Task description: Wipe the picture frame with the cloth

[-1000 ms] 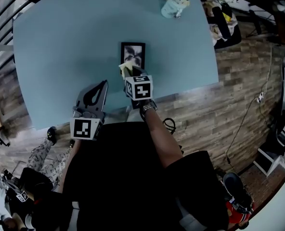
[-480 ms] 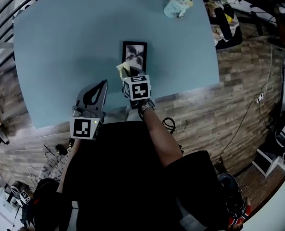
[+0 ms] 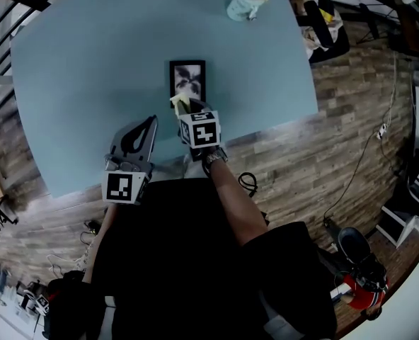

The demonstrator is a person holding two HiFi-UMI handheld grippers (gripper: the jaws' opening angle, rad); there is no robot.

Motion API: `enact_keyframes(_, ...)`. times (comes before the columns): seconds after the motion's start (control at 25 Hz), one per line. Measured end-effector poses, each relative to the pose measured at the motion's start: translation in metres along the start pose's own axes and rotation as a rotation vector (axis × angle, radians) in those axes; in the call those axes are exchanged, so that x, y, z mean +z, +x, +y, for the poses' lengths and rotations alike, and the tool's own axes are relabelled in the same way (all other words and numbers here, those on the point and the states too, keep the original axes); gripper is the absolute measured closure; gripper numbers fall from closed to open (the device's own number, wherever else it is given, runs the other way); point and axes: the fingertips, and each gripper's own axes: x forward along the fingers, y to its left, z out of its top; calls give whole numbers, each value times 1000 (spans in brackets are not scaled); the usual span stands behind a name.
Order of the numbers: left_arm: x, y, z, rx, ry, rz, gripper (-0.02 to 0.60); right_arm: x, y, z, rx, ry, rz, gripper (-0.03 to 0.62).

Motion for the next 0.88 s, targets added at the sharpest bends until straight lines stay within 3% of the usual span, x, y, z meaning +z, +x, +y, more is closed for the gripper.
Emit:
enact_keyframes(0.24,0,8,-9,-39,25,-20,584,-2,-8,-17,-25,32,-14,536)
enact_keyframes(0.44,-5,12,-17,-48,25,29,584,-5,-16,-27,-43,55,-22,536)
enact_keyframes(0.88,-3,35,-37,-108,54,30,584,-6,-27,-54,-64,93,-37,536)
